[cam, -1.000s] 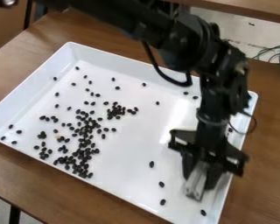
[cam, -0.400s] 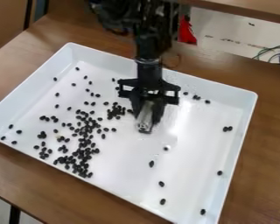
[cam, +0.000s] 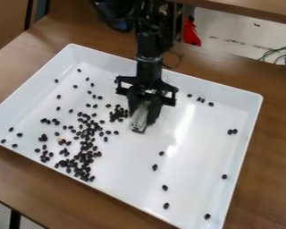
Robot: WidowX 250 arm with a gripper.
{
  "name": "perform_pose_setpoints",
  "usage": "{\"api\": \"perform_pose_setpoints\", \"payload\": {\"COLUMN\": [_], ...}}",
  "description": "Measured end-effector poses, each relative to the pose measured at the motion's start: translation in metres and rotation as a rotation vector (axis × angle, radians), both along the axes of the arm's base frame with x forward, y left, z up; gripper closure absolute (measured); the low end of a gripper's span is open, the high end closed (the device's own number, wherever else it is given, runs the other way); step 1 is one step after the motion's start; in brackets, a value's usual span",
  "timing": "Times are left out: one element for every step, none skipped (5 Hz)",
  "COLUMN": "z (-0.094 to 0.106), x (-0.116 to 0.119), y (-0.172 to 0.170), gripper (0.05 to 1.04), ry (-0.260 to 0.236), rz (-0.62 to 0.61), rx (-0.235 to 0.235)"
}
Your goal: Sweep into pile
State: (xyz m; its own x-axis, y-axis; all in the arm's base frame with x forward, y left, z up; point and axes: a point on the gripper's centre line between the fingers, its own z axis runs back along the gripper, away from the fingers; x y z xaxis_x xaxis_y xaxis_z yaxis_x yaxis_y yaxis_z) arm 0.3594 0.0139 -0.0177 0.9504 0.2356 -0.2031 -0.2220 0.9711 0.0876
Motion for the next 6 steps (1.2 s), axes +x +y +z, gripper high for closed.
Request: {"api": "perform_pose_setpoints", "payload": {"z": [0.004,0.011,0.013,0.013,0.014,0.018], "x": [-0.005,-0.031,-0.046,-0.046,-0.044,-0.048], "y": [0.044,0.147,0.157,0.153,0.142,0.123], "gripper": [0.72,0.721,0.721,0.721,0.721,0.721], "ry": [0.009,-0.025,-0.036,-0.032,-0.045,-0.043], "rz": [-0.008,0.196,0.184,0.171,0.14,0.095], "rx": [0.002,-0.001,-0.028,-0.028,-0.035,-0.033]}}
